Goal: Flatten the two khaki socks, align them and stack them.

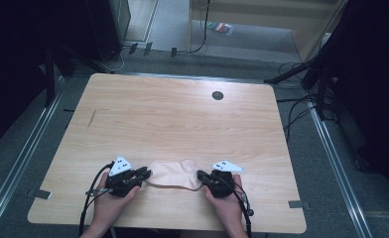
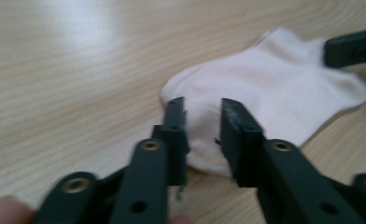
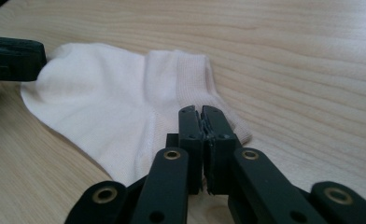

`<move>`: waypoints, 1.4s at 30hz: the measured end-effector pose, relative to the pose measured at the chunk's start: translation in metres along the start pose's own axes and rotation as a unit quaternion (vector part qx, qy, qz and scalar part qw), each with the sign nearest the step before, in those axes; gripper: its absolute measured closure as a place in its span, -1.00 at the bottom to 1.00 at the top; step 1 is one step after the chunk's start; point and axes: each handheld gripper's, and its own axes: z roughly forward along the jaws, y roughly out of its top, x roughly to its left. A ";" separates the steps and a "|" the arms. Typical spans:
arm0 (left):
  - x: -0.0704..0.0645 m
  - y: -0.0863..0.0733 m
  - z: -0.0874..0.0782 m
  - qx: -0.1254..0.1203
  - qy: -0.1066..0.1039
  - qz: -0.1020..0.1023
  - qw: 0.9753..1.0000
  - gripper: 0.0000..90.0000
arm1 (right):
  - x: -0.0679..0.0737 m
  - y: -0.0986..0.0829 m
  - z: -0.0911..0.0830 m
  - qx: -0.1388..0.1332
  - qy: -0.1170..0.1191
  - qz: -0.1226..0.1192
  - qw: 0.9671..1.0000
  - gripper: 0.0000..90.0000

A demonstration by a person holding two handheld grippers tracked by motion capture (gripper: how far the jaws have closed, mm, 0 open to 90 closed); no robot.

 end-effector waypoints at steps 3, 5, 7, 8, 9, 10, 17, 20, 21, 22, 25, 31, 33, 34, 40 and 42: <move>0.004 0.000 -0.005 -0.031 -0.001 0.003 1.000 0.27 | -0.002 0.001 -0.004 -0.012 0.002 0.001 1.000 0.79; 0.008 0.001 -0.008 -0.060 0.002 0.003 0.998 0.05 | -0.005 0.002 -0.007 -0.030 -0.002 -0.001 1.000 0.60; 0.012 0.001 -0.012 -0.073 0.007 -0.005 0.997 -0.15 | -0.009 0.003 -0.010 -0.047 0.003 0.001 0.999 0.37; 0.014 0.001 -0.014 -0.076 0.012 -0.009 0.997 -0.24 | -0.011 0.003 -0.011 -0.059 0.006 -0.002 0.998 0.23; 0.015 0.001 -0.015 -0.077 0.017 -0.012 0.997 -0.35 | -0.012 0.004 -0.012 -0.069 -0.002 -0.010 0.998 0.11; 0.018 0.001 -0.018 -0.079 0.030 -0.012 0.996 -0.49 | -0.016 0.005 -0.014 -0.081 -0.019 -0.021 0.996 -0.10; 0.026 0.002 -0.025 -0.074 0.038 -0.019 0.996 -0.71 | -0.024 0.009 -0.021 -0.088 -0.029 -0.009 0.996 -0.57; 0.030 0.002 -0.028 -0.071 0.048 -0.014 0.996 -0.77 | -0.028 0.010 -0.025 -0.088 -0.026 -0.006 0.996 -0.69; 0.033 0.001 -0.029 -0.067 0.053 -0.017 0.996 -0.76 | -0.030 0.010 -0.026 -0.089 -0.026 -0.007 0.996 -0.70; 0.035 0.001 -0.031 -0.067 0.053 -0.023 0.996 -0.76 | -0.032 0.010 -0.029 -0.090 -0.035 -0.009 0.995 -0.70; 0.047 -0.001 -0.038 -0.076 0.058 -0.039 0.995 -0.76 | -0.038 0.010 -0.033 -0.094 -0.035 -0.001 0.995 -0.70; 0.060 -0.002 -0.046 -0.080 0.080 -0.050 0.992 -0.76 | -0.051 0.008 -0.041 -0.102 -0.048 0.011 0.994 -0.70; 0.064 -0.003 -0.048 -0.080 0.087 -0.055 0.991 -0.76 | -0.054 0.008 -0.043 -0.103 -0.050 0.011 0.993 -0.70; 0.067 -0.004 -0.050 -0.080 0.092 -0.057 0.991 -0.76 | -0.060 0.007 -0.046 -0.107 -0.053 0.011 0.993 -0.70; 0.071 -0.009 -0.055 -0.072 0.107 -0.052 0.990 -0.76 | -0.075 0.001 -0.057 -0.122 -0.046 0.017 0.991 -0.70; 0.072 -0.010 -0.055 -0.070 0.110 -0.047 0.990 -0.76 | -0.079 -0.002 -0.061 -0.121 -0.050 0.014 0.991 -0.70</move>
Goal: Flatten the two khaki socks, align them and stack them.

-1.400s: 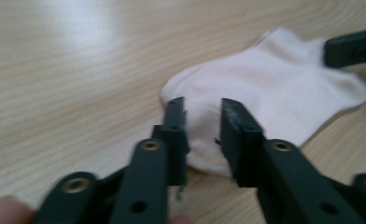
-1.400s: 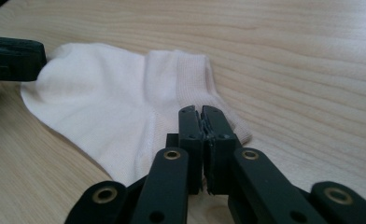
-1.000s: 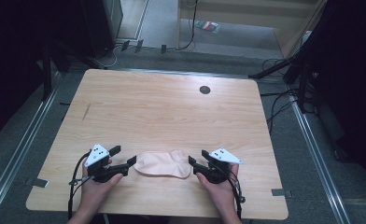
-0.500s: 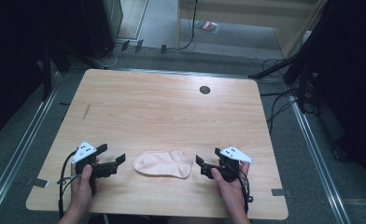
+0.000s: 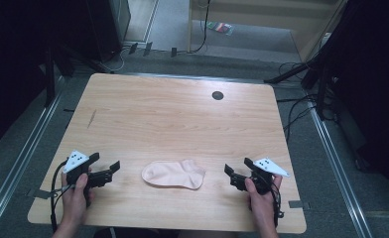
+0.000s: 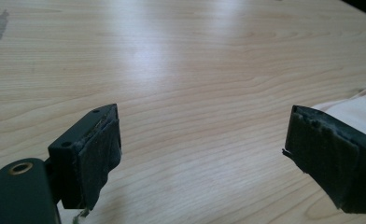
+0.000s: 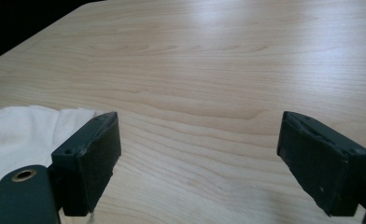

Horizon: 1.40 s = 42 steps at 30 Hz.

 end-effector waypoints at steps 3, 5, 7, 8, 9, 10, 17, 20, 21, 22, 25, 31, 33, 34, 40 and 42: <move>0.003 -0.002 -0.001 0.009 0.011 0.011 1.000 -0.76 | -0.005 -0.002 -0.003 0.000 -0.006 0.000 1.000 -0.70; 0.006 -0.003 -0.004 0.009 0.013 0.013 1.000 -0.75 | -0.012 -0.005 -0.007 0.000 -0.014 0.002 1.000 -0.70; 0.008 -0.003 -0.006 0.009 0.019 0.012 1.000 -0.75 | -0.017 -0.006 -0.010 0.000 -0.021 0.007 1.000 -0.70; 0.012 -0.004 -0.009 0.010 0.023 0.014 1.000 -0.75 | -0.022 -0.008 -0.014 0.000 -0.026 0.006 1.000 -0.70; 0.012 -0.004 -0.009 0.010 0.023 0.014 1.000 -0.76 | -0.023 -0.009 -0.017 0.002 -0.030 0.008 1.000 -0.70; 0.014 -0.005 -0.010 0.010 0.024 0.014 1.000 -0.76 | -0.023 -0.009 -0.017 0.002 -0.030 0.008 1.000 -0.70; 0.030 -0.008 -0.022 0.008 0.042 0.007 0.999 -0.75 | -0.038 -0.015 -0.032 0.003 -0.051 0.011 0.999 -0.70; 0.039 -0.010 -0.029 0.008 0.053 0.005 0.999 -0.75 | -0.045 -0.018 -0.040 0.003 -0.061 0.012 0.998 -0.70; 0.039 -0.010 -0.029 0.008 0.053 0.005 0.999 -0.75 | -0.045 -0.018 -0.040 0.003 -0.061 0.012 0.998 -0.70; 0.042 -0.011 -0.031 0.008 0.055 0.004 0.998 -0.75 | -0.046 -0.018 -0.043 0.003 -0.062 0.016 0.998 -0.70; 0.047 -0.013 -0.036 0.007 0.060 0.000 0.998 -0.75 | -0.051 -0.021 -0.048 0.003 -0.068 0.014 0.998 -0.70; 0.055 -0.016 -0.043 0.009 0.068 0.001 0.998 -0.75 | -0.057 -0.025 -0.059 0.008 -0.085 0.013 0.996 -0.70; 0.057 -0.016 -0.045 0.010 0.071 -0.002 0.997 -0.75 | -0.059 -0.027 -0.063 0.008 -0.091 0.015 0.996 -0.70; 0.059 -0.017 -0.046 0.011 0.074 -0.003 0.997 -0.74 | -0.060 -0.028 -0.064 0.008 -0.093 0.017 0.995 -0.70; 0.069 -0.020 -0.054 0.011 0.089 -0.008 0.996 -0.73 | -0.069 -0.033 -0.077 0.007 -0.104 0.027 0.994 -0.70; 0.070 -0.021 -0.056 0.012 0.091 -0.008 0.996 -0.73 | -0.070 -0.033 -0.078 0.006 -0.105 0.028 0.994 -0.70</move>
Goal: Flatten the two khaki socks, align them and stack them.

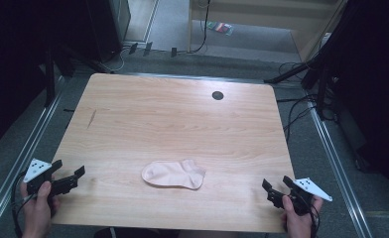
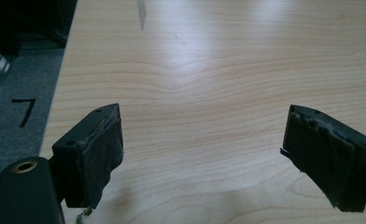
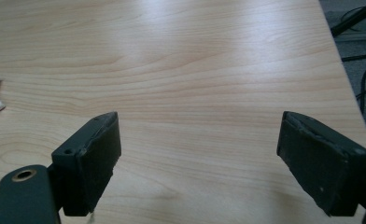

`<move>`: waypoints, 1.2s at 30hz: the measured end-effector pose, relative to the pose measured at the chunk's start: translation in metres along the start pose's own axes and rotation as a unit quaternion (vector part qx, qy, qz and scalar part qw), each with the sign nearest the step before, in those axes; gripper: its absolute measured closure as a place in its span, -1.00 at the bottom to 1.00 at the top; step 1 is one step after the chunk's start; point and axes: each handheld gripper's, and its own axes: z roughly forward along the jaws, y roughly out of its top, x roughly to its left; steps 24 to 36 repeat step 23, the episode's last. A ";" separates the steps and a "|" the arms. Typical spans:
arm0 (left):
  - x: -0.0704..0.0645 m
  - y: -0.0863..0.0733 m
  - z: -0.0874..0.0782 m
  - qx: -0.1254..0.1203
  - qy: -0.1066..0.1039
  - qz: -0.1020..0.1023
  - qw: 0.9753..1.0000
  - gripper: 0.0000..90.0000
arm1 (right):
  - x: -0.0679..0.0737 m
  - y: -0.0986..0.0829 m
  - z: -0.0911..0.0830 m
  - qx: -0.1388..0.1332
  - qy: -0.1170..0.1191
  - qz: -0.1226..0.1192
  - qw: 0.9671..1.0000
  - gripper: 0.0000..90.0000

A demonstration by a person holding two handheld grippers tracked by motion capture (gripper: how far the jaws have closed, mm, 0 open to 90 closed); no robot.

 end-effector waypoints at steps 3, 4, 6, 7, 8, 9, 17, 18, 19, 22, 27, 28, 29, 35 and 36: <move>0.005 -0.002 -0.003 0.003 0.008 -0.001 1.000 -0.72 | -0.003 -0.001 -0.004 -0.001 -0.009 0.000 1.000 -0.69; 0.007 -0.003 -0.005 0.004 0.011 0.002 1.000 -0.72 | -0.006 -0.003 -0.007 -0.001 -0.009 0.006 1.000 -0.69; 0.009 -0.004 -0.006 0.006 0.016 0.009 1.000 -0.72 | -0.007 -0.003 -0.008 -0.001 -0.009 0.007 1.000 -0.69; 0.010 -0.005 -0.007 0.007 0.020 0.010 1.000 -0.72 | -0.008 -0.004 -0.009 -0.001 -0.010 0.011 1.000 -0.69; 0.013 -0.006 -0.008 0.004 0.019 0.003 1.000 -0.72 | -0.010 -0.005 -0.011 -0.001 -0.012 0.015 1.000 -0.69; 0.013 -0.006 -0.008 0.004 0.019 0.003 1.000 -0.72 | -0.010 -0.005 -0.011 -0.001 -0.012 0.015 1.000 -0.69; 0.015 -0.005 -0.007 0.003 0.009 -0.009 1.000 -0.72 | -0.009 -0.004 -0.010 0.007 -0.008 0.015 1.000 -0.68; 0.016 -0.005 -0.006 0.003 0.005 -0.016 1.000 -0.72 | -0.009 -0.004 -0.009 0.008 -0.009 0.015 1.000 -0.69; 0.016 -0.005 -0.006 0.003 0.005 -0.016 1.000 -0.72 | -0.009 -0.004 -0.009 0.008 -0.009 0.015 1.000 -0.69; 0.019 -0.004 -0.004 0.009 0.000 -0.025 1.000 -0.72 | -0.012 -0.004 -0.009 0.008 -0.007 0.025 1.000 -0.69; 0.019 -0.004 -0.004 0.009 0.000 -0.025 1.000 -0.72 | -0.012 -0.004 -0.009 0.008 -0.007 0.025 1.000 -0.69; 0.019 -0.004 -0.004 0.009 0.000 -0.025 1.000 -0.72 | -0.012 -0.004 -0.009 0.008 -0.007 0.025 1.000 -0.69; 0.019 -0.004 -0.004 0.009 0.000 -0.025 1.000 -0.72 | -0.012 -0.004 -0.009 0.008 -0.007 0.025 1.000 -0.69; 0.019 -0.004 -0.004 0.009 0.000 -0.025 1.000 -0.72 | -0.012 -0.004 -0.009 0.008 -0.007 0.025 1.000 -0.69; 0.019 -0.004 -0.004 0.009 0.000 -0.025 1.000 -0.72 | -0.012 -0.004 -0.009 0.008 -0.007 0.025 1.000 -0.69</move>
